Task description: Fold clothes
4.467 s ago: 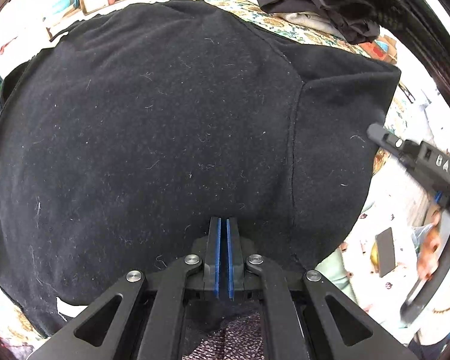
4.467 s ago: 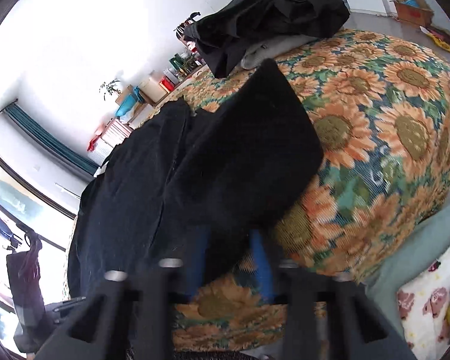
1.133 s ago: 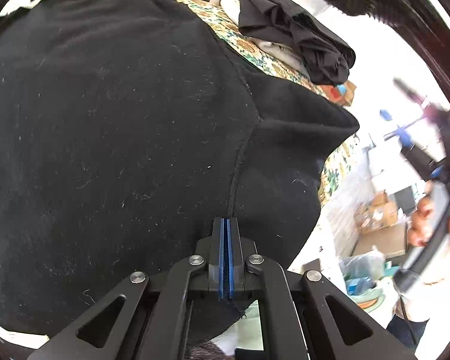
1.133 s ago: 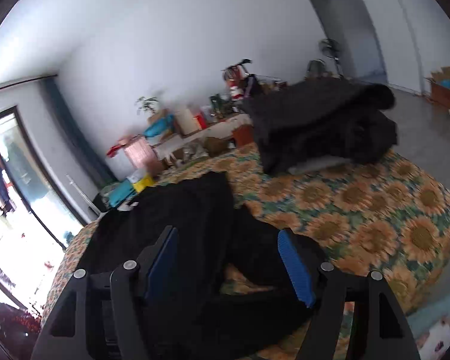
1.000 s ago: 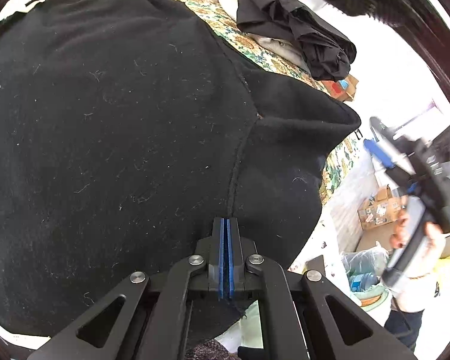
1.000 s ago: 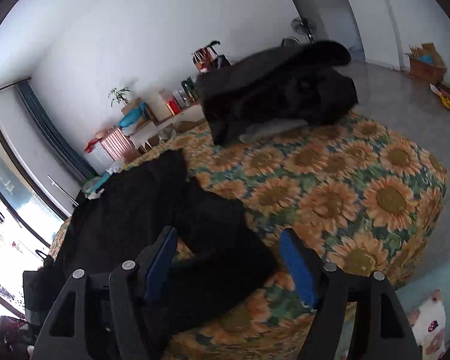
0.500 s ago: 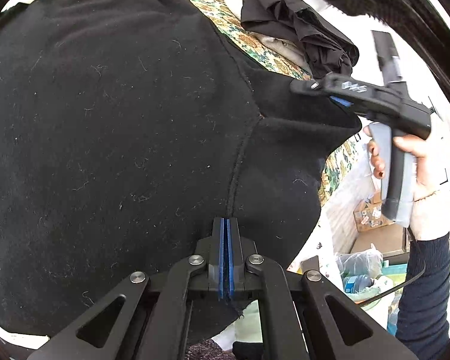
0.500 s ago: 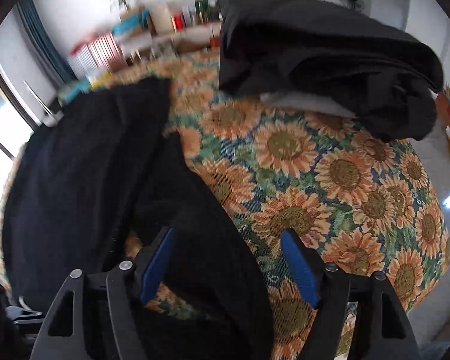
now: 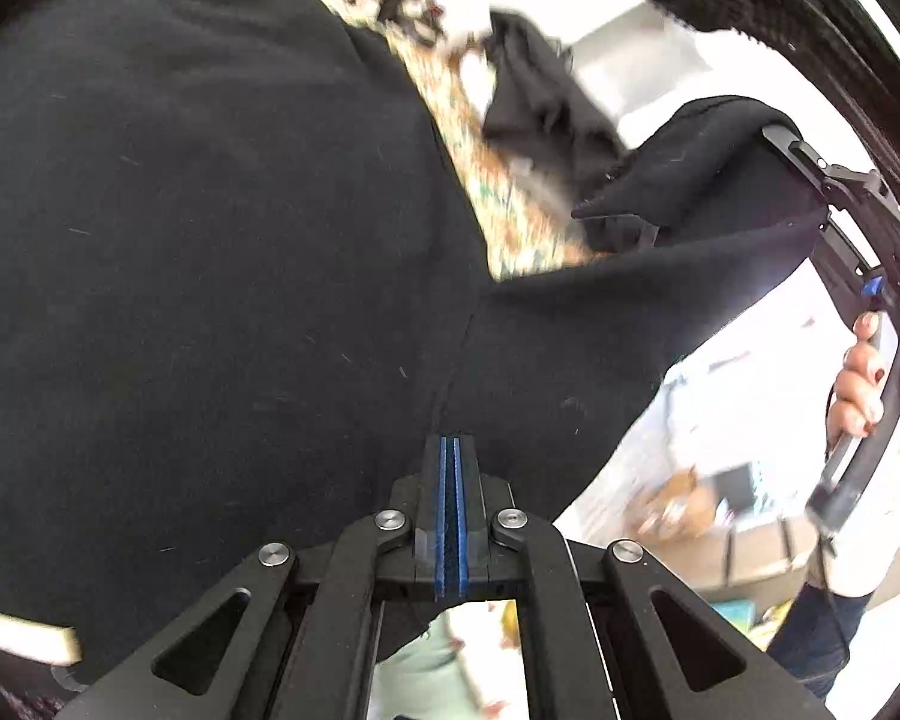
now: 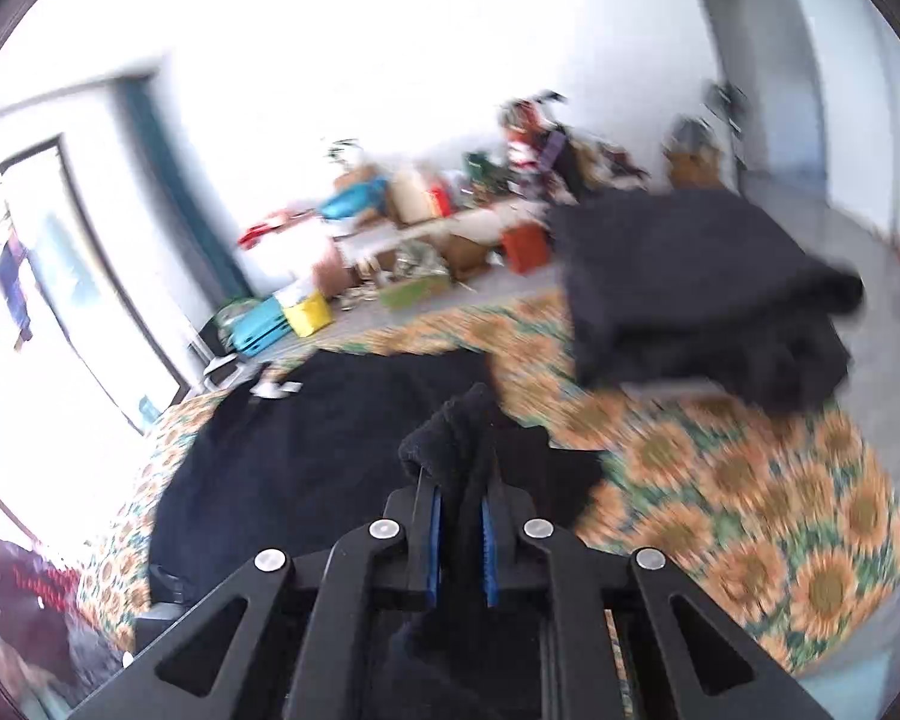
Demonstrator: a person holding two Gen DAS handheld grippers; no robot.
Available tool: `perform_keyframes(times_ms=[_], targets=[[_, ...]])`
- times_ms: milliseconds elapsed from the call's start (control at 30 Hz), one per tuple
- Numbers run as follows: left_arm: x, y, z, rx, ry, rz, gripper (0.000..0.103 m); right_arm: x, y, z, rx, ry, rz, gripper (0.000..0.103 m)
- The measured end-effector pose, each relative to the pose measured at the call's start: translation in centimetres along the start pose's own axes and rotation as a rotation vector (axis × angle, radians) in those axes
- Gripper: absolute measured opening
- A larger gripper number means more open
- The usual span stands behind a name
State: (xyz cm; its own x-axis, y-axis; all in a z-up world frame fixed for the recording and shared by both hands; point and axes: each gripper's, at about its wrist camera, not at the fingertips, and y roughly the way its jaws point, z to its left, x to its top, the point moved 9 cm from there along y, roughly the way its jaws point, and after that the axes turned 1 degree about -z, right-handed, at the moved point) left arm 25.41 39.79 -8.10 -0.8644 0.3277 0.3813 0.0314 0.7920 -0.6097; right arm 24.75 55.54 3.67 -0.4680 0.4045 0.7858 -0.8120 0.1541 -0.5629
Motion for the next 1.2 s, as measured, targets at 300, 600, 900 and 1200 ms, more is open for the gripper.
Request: perform_keyframes(times_ms=[300,600,900,1200], targets=[[3.3,-14.7,10.4,0.219,-0.160,-0.313,0.003,-6.6,9.0,21.5,0.272,-0.320,0.190,0.034],[3.3,-15.0,14.9,0.223,-0.295,-0.252,0.003,-8.3,5.9,15.4,0.195,-0.252,0.159,0.063],[9.2,-15.8,15.0,0.256,-0.447,-0.253,0.039,-12.6,3.5,5.2,0.059,-0.119,0.246,0.064],[11.2,-11.7,17.6,0.586,-0.444,0.027,0.055,-15.9,8.0,7.7,0.109,-0.176,0.316,0.064]])
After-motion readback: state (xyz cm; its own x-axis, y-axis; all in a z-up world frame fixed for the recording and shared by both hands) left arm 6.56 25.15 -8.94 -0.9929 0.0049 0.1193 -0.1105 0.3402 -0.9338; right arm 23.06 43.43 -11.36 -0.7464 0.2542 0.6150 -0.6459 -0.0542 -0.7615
